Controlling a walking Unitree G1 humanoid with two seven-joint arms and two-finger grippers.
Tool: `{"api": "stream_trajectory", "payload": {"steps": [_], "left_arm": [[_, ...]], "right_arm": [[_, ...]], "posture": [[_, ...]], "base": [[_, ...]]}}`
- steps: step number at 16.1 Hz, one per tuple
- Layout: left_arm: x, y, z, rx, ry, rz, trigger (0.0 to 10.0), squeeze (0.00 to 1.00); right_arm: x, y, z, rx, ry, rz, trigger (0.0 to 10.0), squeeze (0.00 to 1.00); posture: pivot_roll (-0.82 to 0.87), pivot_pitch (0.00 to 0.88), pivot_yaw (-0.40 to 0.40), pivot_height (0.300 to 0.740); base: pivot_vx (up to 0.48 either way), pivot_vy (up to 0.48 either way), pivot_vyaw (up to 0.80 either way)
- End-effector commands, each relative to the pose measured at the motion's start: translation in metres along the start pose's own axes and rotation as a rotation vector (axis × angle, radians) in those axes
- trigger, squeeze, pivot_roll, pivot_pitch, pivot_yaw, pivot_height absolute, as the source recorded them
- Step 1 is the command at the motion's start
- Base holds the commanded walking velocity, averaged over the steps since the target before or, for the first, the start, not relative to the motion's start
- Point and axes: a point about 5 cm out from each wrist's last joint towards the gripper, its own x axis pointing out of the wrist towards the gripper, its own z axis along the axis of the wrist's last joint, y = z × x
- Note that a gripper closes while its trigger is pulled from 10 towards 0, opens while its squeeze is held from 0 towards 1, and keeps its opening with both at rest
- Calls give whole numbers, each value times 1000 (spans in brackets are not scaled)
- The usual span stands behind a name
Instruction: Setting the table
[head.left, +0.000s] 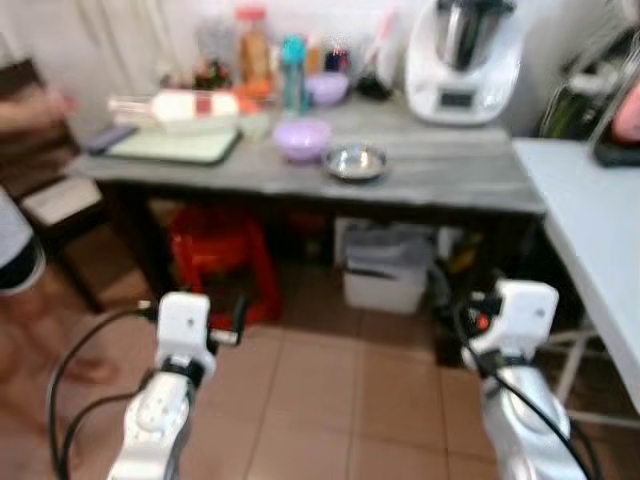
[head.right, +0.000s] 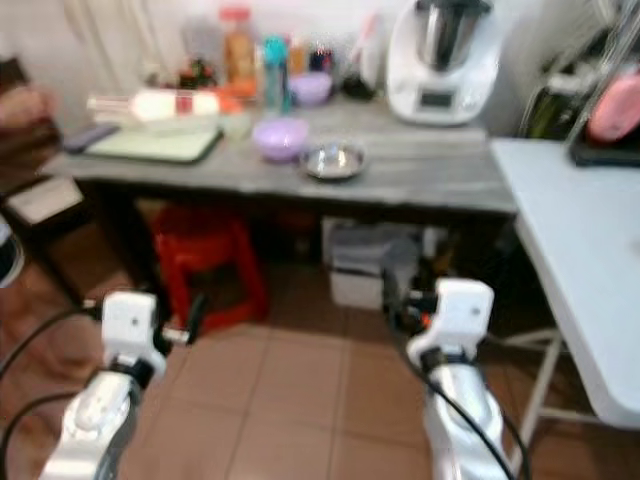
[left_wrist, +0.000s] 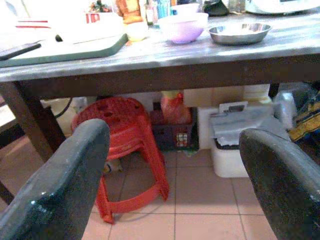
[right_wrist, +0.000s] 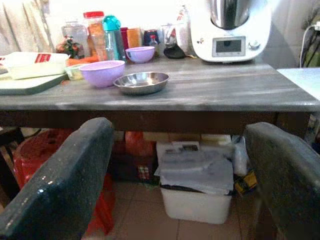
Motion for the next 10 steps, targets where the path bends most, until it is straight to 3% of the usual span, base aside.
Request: {"api": "stream_trajectory", "payload": {"steps": [1, 10], "left_arm": [[2, 2, 3, 12, -5, -10, 10000, 0], [5, 1, 4, 6, -8, -28, 10000, 0]], "right_arm": [[2, 2, 3, -27, -15, 1, 10000, 0], [3, 2, 0, -20, -4, 9, 10000, 0]], "posture": [[18, 0, 7, 740], [14, 0, 12, 740]], "base": [[0, -349, 0], [0, -445, 0]]}}
